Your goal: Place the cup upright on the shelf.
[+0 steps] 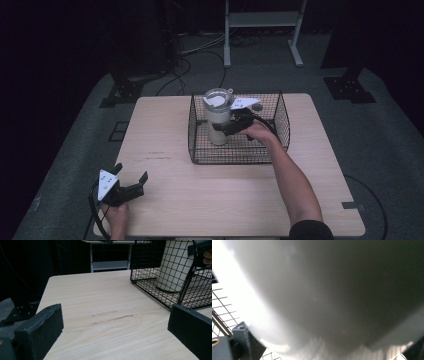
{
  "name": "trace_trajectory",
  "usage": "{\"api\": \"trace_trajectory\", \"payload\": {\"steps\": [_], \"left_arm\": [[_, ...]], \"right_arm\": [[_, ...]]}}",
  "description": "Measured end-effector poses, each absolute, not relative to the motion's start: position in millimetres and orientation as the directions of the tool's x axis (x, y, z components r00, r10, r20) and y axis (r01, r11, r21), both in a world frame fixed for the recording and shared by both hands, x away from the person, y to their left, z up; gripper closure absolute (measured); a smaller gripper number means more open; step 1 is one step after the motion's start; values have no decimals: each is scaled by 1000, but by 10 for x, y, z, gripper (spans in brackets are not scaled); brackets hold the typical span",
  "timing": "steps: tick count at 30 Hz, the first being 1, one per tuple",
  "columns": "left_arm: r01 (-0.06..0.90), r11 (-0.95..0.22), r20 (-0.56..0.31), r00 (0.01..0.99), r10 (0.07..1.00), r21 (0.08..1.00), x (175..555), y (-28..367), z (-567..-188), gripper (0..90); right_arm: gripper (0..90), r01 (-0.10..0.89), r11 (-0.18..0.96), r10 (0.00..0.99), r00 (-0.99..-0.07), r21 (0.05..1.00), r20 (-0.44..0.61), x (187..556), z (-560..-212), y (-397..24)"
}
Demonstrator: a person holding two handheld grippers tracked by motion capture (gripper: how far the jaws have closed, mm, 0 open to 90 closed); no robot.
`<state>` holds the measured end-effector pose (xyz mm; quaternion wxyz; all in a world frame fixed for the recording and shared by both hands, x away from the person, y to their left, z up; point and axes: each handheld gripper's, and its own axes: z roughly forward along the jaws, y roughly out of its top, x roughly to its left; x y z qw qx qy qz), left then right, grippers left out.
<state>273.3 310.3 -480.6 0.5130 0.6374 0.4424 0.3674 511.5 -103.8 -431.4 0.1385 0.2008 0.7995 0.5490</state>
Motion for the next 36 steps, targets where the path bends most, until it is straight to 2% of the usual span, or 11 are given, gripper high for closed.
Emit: {"api": "trace_trajectory", "payload": {"steps": [21,36], "left_arm": [[184,-83,16,342,940,979,2730,3094,-4808,0],[187,-78,11,336,942,979,2736,3101,-4810,0]], "right_arm": [[20,190,345,483,-876,919,0,5056,-4285,-1098],[20,195,347,523,-852,918,-16,4959,-4206,-1298]]}}
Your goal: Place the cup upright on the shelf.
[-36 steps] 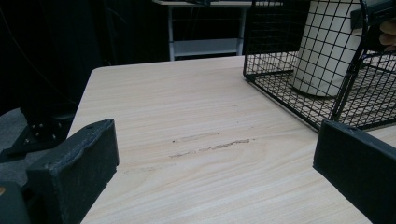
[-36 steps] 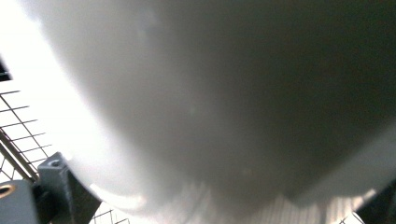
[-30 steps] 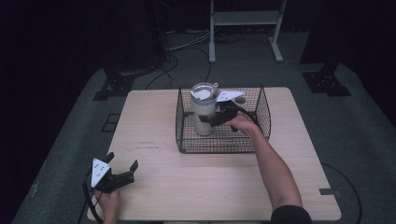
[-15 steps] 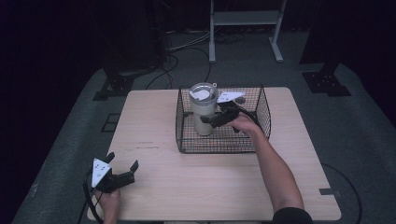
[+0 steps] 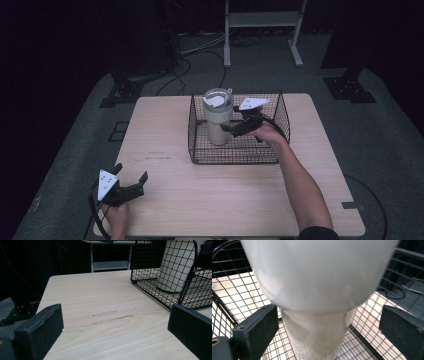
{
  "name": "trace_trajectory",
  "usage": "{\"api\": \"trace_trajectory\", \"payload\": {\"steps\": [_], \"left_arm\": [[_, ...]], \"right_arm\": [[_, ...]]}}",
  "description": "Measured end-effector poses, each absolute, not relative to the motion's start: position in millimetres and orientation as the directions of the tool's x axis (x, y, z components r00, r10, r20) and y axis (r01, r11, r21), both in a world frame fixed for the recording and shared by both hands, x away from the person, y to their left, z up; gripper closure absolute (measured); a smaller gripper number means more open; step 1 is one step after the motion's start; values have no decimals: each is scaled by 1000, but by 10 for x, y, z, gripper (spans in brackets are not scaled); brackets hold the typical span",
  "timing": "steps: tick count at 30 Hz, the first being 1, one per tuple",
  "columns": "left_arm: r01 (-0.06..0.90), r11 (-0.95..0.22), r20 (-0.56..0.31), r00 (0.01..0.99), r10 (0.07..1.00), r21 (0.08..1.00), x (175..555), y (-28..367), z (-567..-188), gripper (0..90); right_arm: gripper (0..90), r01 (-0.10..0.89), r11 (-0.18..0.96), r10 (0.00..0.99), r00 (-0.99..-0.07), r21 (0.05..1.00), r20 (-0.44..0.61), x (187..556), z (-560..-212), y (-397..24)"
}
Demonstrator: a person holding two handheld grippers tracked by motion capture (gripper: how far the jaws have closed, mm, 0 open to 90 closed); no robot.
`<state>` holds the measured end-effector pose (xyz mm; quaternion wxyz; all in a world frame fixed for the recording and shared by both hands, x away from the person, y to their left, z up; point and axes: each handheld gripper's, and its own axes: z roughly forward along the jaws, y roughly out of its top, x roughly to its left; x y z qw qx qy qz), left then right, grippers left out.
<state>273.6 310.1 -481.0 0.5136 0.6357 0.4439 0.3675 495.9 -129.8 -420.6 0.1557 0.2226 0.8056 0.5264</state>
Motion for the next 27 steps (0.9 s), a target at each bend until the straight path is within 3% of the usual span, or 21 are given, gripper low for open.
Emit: {"api": "trace_trajectory", "payload": {"steps": [12,27], "left_arm": [[185,-77,12,329,944,980,2757,3099,-4809,0],[185,-77,12,331,944,980,2764,3098,-4808,0]], "right_arm": [[53,182,369,554,-830,911,-59,4875,-4094,-1416],[55,215,329,581,-814,919,-17,4699,-3892,-1586]]}}
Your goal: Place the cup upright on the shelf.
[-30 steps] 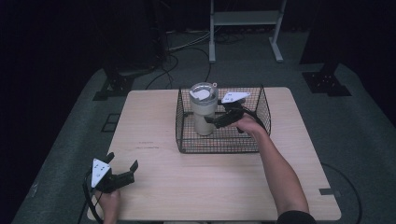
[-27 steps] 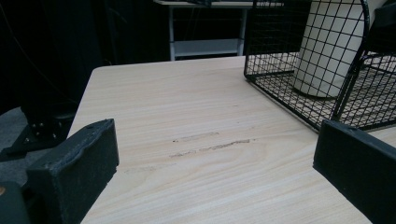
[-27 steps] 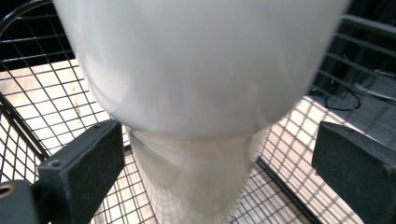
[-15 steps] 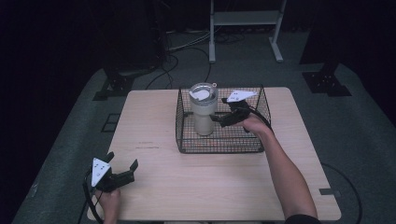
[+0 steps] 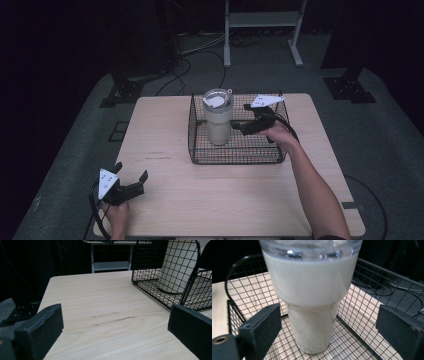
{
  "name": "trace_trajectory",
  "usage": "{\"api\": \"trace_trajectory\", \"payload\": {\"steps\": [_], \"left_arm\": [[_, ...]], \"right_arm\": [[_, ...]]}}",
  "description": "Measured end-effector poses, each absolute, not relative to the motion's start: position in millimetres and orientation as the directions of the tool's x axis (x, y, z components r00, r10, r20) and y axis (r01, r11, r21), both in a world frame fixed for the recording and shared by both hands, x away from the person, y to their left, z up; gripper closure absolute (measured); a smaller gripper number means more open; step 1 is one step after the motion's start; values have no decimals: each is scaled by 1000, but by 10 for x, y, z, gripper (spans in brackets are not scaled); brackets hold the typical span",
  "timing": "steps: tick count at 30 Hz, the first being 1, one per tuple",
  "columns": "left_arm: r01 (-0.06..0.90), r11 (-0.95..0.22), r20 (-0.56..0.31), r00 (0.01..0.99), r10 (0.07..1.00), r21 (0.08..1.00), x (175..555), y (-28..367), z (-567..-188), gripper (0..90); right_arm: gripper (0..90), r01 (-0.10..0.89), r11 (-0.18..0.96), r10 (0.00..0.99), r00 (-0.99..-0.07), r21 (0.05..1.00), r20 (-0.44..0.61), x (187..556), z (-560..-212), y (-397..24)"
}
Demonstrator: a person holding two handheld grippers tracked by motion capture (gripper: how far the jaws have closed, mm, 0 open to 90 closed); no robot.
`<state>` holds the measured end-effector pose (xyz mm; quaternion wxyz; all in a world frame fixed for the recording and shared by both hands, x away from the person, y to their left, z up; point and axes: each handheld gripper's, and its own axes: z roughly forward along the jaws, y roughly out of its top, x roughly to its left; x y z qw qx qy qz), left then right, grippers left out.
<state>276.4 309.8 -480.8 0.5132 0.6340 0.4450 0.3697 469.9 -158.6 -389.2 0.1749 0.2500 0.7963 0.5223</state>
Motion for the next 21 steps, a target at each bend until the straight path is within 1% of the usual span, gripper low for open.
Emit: {"api": "trace_trajectory", "payload": {"steps": [6,9,13,21], "left_arm": [[188,-83,16,332,943,979,2758,3093,-4809,0],[187,-82,15,332,943,979,2755,3096,-4808,0],[185,-84,18,334,942,979,2753,3094,-4809,0],[184,-75,11,328,945,980,2751,3106,-4809,0]], "right_arm": [[55,219,284,593,-805,933,8,4629,-3788,-1652],[55,216,296,595,-803,930,-3,4590,-3766,-1671],[55,246,293,608,-794,924,19,4559,-3754,-1715],[55,257,276,622,-782,926,32,4501,-3685,-1728]]}}
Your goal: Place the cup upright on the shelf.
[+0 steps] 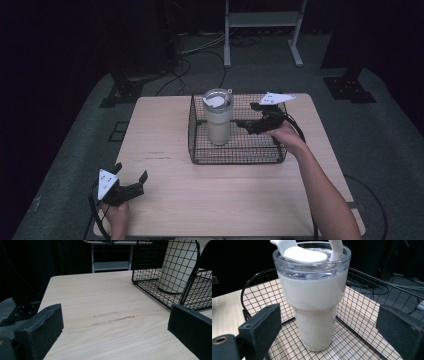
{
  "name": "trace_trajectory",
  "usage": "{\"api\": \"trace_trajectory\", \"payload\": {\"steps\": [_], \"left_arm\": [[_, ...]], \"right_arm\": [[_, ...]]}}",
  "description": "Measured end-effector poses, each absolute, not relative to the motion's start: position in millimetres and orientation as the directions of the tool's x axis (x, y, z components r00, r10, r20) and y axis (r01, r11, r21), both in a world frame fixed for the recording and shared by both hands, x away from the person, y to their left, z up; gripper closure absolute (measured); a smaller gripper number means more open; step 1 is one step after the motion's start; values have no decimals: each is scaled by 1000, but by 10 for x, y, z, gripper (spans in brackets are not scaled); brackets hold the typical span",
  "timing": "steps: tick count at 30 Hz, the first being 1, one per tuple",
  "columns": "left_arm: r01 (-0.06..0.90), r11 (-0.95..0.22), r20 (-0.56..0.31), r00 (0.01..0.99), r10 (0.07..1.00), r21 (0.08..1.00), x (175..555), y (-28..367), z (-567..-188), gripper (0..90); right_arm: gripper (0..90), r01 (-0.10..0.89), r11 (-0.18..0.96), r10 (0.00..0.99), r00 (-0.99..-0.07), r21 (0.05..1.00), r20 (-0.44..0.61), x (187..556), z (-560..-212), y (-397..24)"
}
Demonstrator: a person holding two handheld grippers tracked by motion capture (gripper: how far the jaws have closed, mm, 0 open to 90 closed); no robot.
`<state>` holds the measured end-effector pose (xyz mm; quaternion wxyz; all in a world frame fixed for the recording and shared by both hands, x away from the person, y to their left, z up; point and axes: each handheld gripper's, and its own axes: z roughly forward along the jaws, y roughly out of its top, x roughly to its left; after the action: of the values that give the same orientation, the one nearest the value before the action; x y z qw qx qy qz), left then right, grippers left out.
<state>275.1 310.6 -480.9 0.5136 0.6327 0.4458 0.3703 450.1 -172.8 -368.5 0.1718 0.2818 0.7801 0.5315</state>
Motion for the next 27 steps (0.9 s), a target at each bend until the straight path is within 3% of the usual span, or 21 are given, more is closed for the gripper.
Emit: {"api": "trace_trajectory", "payload": {"steps": [27], "left_arm": [[193,-82,16,324,946,978,2758,3096,-4814,0]], "right_arm": [[55,260,252,625,-779,932,48,4008,-3679,-2058]]}}
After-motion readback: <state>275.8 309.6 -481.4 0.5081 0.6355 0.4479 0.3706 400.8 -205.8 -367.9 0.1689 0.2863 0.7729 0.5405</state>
